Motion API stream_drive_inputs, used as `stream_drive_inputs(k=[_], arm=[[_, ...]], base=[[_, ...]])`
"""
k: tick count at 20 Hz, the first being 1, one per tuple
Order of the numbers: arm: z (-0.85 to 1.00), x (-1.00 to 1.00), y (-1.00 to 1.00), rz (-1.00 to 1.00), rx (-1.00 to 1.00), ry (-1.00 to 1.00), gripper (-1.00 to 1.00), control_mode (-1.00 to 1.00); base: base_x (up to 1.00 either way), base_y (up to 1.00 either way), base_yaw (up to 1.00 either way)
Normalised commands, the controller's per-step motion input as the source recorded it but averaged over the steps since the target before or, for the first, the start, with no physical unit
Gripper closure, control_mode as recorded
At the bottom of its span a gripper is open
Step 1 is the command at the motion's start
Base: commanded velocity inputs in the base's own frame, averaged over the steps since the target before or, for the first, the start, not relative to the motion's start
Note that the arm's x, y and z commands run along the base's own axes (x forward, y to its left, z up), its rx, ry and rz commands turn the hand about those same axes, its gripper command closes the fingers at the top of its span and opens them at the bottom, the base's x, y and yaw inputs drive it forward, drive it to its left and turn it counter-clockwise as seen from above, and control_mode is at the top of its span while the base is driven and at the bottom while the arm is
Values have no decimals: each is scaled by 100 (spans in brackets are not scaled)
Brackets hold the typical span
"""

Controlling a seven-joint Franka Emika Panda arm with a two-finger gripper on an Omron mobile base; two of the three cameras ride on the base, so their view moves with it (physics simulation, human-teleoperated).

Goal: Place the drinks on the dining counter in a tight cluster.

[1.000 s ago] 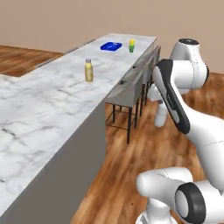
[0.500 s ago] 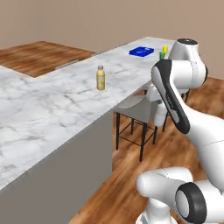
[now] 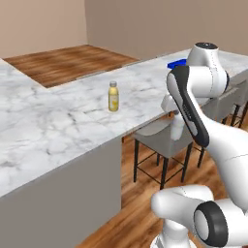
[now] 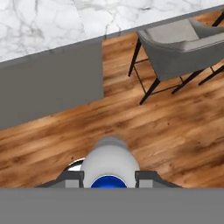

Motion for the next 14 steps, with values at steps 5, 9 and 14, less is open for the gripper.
stream_drive_inputs(k=[5,9,14], arm=[[0,0,0,0,0,0,100,100],[0,0,0,0,0,0,100,100],[0,0,0,0,0,0,100,100]], base=[[73,-100,41],[61,-100,38],[53,-99,36]])
